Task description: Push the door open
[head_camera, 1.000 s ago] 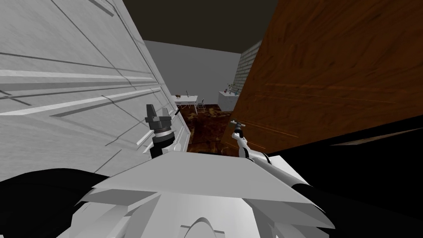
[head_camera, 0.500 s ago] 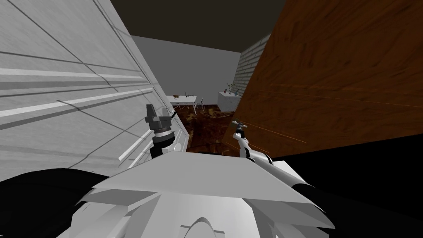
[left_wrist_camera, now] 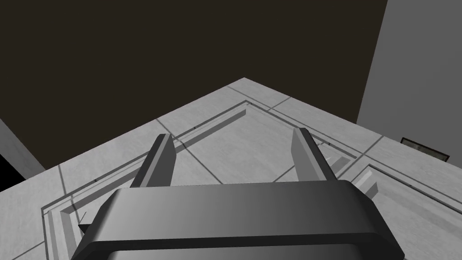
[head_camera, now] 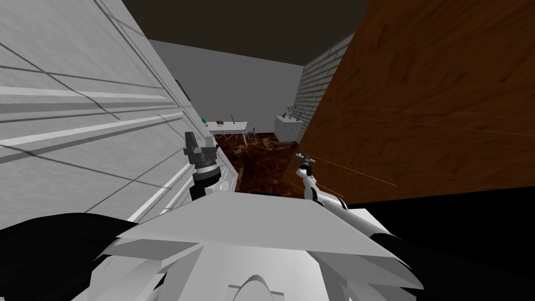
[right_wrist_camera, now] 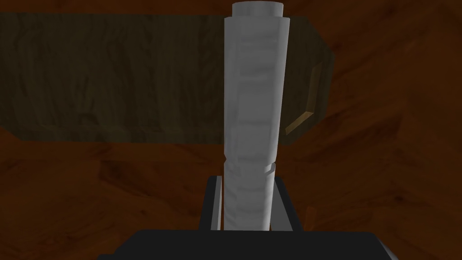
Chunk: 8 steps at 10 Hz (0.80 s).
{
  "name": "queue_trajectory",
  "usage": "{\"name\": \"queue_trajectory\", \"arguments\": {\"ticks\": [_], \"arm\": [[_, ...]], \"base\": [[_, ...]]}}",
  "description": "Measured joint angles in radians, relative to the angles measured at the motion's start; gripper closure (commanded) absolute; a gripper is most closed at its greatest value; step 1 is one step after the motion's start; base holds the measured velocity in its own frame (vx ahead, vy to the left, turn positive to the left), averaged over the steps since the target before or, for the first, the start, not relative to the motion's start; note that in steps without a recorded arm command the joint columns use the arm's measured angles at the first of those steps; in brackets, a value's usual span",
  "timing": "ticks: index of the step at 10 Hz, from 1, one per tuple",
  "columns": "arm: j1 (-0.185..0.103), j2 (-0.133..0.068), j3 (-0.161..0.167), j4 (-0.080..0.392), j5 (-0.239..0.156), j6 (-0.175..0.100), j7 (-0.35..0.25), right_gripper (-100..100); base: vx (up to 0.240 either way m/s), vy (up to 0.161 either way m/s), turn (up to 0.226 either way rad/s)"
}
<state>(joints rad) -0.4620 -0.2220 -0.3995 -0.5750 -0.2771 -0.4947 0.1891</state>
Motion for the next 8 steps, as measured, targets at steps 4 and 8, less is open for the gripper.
{"name": "queue_trajectory", "arguments": {"ticks": [4, 8], "arm": [[0.016, -0.013, -0.025, -0.016, -0.011, 0.003, 0.007, 100], [-0.022, -0.061, -0.054, 0.097, -0.025, -0.046, 0.002, 100]], "base": [[0.126, 0.024, -0.036], [0.176, 0.047, -0.065]]}}
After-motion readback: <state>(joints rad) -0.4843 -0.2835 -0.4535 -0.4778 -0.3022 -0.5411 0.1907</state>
